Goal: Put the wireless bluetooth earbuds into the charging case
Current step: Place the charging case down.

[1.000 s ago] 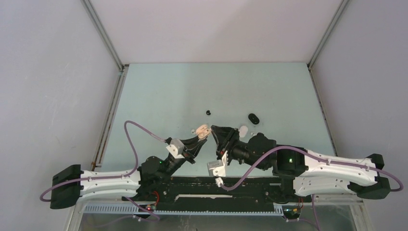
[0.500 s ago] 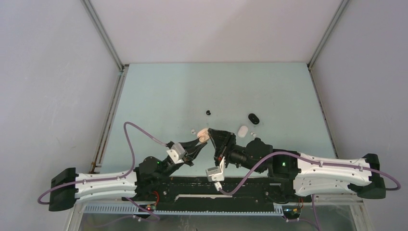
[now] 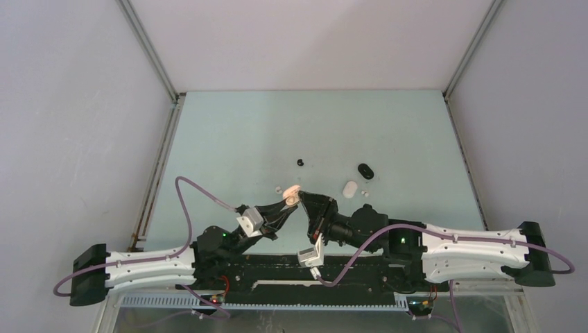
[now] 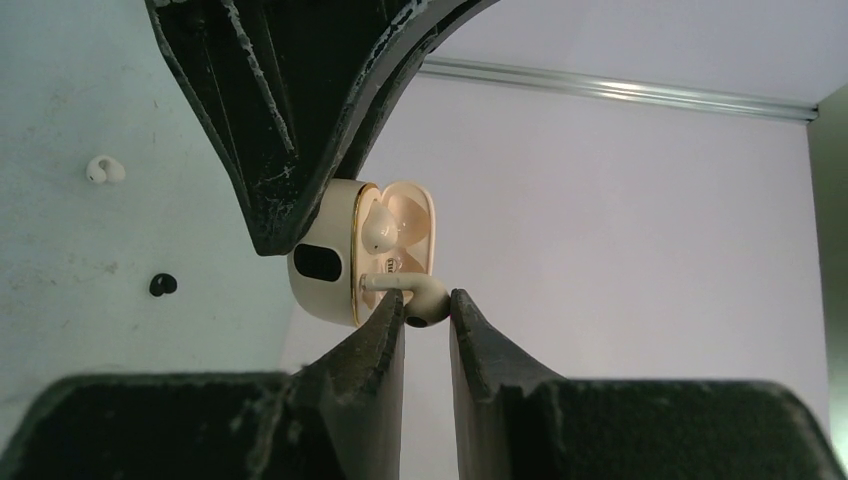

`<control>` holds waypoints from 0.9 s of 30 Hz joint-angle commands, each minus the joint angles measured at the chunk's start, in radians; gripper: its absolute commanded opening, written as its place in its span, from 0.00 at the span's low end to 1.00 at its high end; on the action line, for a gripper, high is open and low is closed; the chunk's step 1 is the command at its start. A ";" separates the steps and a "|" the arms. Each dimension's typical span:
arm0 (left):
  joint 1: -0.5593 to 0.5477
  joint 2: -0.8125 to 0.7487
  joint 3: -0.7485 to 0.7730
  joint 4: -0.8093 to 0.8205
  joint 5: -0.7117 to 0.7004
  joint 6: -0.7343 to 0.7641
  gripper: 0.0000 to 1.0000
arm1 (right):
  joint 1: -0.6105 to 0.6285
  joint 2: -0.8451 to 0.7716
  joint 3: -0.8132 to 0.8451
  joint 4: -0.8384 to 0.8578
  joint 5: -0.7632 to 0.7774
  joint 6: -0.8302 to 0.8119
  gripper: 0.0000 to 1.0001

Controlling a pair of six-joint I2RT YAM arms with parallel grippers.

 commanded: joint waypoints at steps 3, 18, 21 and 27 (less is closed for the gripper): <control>-0.005 -0.015 0.039 0.047 0.020 -0.007 0.00 | -0.005 -0.014 -0.019 0.096 0.009 -0.078 0.00; -0.006 -0.034 0.027 0.040 0.019 -0.017 0.00 | -0.045 0.000 -0.048 0.139 0.025 -0.124 0.00; -0.006 -0.032 0.027 0.042 0.016 -0.016 0.00 | -0.047 0.004 -0.048 0.142 0.033 -0.132 0.00; -0.005 -0.036 0.025 0.053 0.006 -0.013 0.00 | -0.048 0.005 -0.048 0.099 0.044 -0.128 0.00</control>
